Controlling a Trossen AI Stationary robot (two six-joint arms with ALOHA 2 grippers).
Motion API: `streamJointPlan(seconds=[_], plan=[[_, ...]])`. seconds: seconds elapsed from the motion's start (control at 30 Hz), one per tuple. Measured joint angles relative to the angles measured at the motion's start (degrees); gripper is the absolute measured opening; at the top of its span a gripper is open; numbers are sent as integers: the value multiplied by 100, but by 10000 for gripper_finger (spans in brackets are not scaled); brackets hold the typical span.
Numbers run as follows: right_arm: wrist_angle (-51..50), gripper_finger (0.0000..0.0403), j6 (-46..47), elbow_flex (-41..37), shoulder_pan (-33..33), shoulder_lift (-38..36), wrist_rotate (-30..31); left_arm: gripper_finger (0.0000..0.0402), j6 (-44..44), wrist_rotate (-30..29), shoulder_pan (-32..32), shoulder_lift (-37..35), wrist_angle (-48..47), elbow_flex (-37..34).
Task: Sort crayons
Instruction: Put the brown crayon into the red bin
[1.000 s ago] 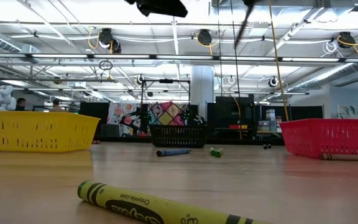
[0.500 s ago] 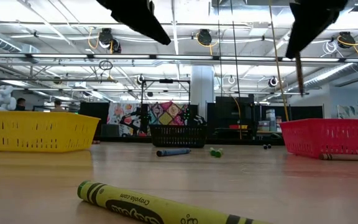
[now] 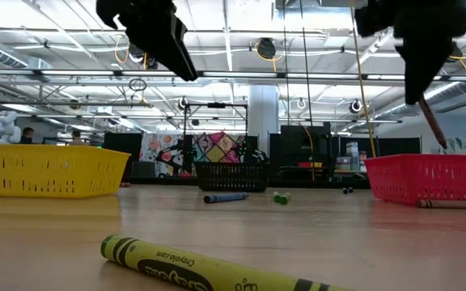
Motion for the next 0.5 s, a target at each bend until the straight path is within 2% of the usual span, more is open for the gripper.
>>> streamJointPlan(seconds=[0.23,0.5], plan=[[377,6,-143,-855,-314,2,-434,107,-63,0,0,0,-62,0],[1047,6,-571,-1393,-599,2,-845,107,-151,46,0,0,-62,0]])
